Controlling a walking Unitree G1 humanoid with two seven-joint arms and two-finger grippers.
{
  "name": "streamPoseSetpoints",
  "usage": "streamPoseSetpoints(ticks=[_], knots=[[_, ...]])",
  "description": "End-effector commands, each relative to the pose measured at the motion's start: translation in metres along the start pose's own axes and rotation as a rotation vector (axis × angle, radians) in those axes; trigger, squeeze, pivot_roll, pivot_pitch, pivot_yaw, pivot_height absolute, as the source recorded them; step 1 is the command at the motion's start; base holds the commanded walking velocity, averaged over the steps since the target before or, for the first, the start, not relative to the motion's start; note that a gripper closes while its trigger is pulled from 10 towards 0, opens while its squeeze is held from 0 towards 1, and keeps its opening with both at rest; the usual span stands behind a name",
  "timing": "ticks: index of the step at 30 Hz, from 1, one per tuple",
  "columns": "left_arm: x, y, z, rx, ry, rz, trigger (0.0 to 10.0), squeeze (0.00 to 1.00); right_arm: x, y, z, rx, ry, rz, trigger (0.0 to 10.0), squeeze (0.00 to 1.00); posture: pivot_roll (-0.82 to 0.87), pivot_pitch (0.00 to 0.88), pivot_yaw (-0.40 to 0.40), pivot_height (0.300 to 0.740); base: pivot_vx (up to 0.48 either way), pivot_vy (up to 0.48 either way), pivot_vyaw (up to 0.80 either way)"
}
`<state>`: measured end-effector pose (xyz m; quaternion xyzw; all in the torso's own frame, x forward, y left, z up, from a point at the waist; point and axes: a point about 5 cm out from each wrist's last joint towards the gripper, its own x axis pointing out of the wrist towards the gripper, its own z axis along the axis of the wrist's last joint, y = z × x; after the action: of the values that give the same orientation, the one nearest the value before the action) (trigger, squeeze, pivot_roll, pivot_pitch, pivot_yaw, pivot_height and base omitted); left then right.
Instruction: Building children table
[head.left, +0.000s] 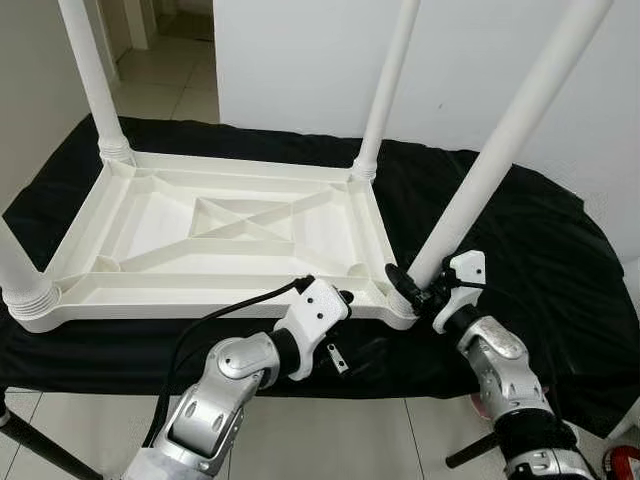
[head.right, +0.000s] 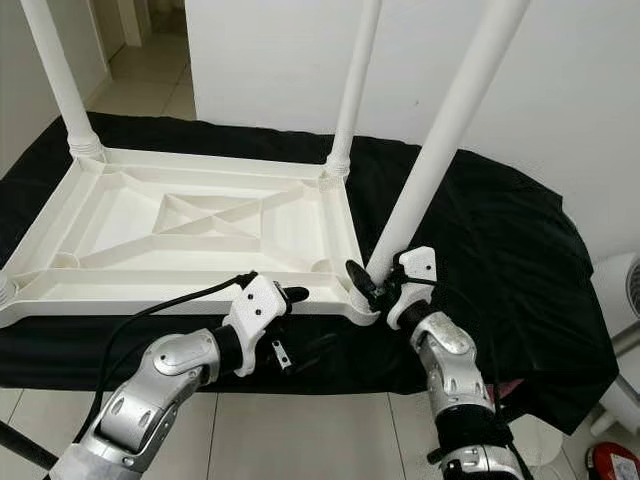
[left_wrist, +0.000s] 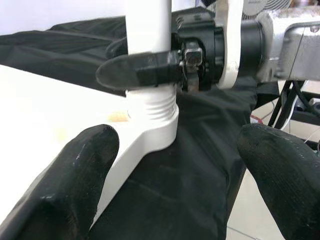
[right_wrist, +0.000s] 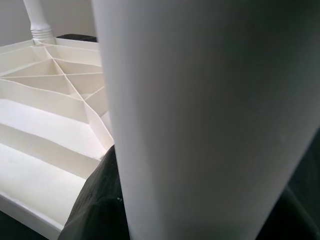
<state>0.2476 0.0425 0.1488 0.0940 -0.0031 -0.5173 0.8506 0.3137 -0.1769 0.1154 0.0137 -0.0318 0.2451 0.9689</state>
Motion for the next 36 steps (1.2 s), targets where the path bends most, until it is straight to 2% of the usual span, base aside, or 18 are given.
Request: streamPoseSetpoints(ticks=[1,12,14,17,20,22,26,28,33,34,36], knots=[[0.002,0.0,-0.006,-0.007,0.018,0.068,10.0,0.0,-0.006,0.008,-0.023,0.05,0.102,-0.051,10.0,0.0,0.0,0.0,-0.117,0.74,0.0,0.0,0.0],[0.001,0.001,-0.006,-0.001,0.02,0.081,10.0,0.0,-0.006,0.023,-0.031,0.063,0.129,-0.193,10.0,0.0,0.01,0.0,-0.122,0.74,0.0,0.0,0.0],[0.0,0.002,-0.006,0.004,0.019,0.084,10.0,0.0,-0.004,0.032,-0.027,0.076,0.116,-0.27,10.0,0.0,0.01,0.0,-0.123,0.74,0.0,0.0,0.0],[0.0,0.003,-0.006,0.007,0.016,0.086,10.0,0.0,-0.006,0.035,-0.024,0.098,0.122,-0.443,10.0,0.0,0.01,0.0,-0.124,0.74,0.0,0.0,0.0],[0.0,0.003,-0.006,0.007,0.016,0.087,10.0,0.0,-0.006,0.036,-0.023,0.094,0.118,-0.472,10.0,0.0,0.01,0.0,-0.124,0.74,0.0,0.0,0.0],[0.001,0.001,-0.006,0.007,0.012,0.087,10.0,0.0,-0.006,0.042,-0.022,0.091,0.115,-0.547,10.0,0.0,0.01,0.0,-0.126,0.74,0.0,0.0,0.0],[0.001,0.0,-0.005,0.004,0.008,0.088,10.0,0.0,-0.005,0.048,-0.022,0.126,0.117,-0.59,10.0,0.0,0.01,0.0,-0.132,0.74,0.0,0.0,0.0],[0.002,0.0,-0.004,0.003,0.004,0.095,10.0,0.0,-0.002,0.061,-0.018,0.125,0.095,-0.535,10.0,0.0,0.01,0.0,-0.135,0.74,0.0,0.0,0.0],[0.002,0.0,-0.004,0.004,0.002,0.097,10.0,0.0,-0.001,0.065,-0.015,0.128,0.085,-0.511,10.0,0.0,0.01,0.0,-0.135,0.74,0.0,0.0,0.0],[0.002,-0.001,-0.004,0.005,0.003,0.095,10.0,0.0,-0.001,0.064,-0.015,0.133,0.078,-0.503,10.0,1.0,0.01,0.0,-0.135,0.74,0.0,0.0,0.0],[0.001,-0.001,-0.005,0.007,0.004,0.095,10.0,0.0,-0.002,0.063,-0.014,0.136,0.081,-0.504,10.0,1.0,0.02,0.0,-0.135,0.74,0.0,0.0,0.0]])
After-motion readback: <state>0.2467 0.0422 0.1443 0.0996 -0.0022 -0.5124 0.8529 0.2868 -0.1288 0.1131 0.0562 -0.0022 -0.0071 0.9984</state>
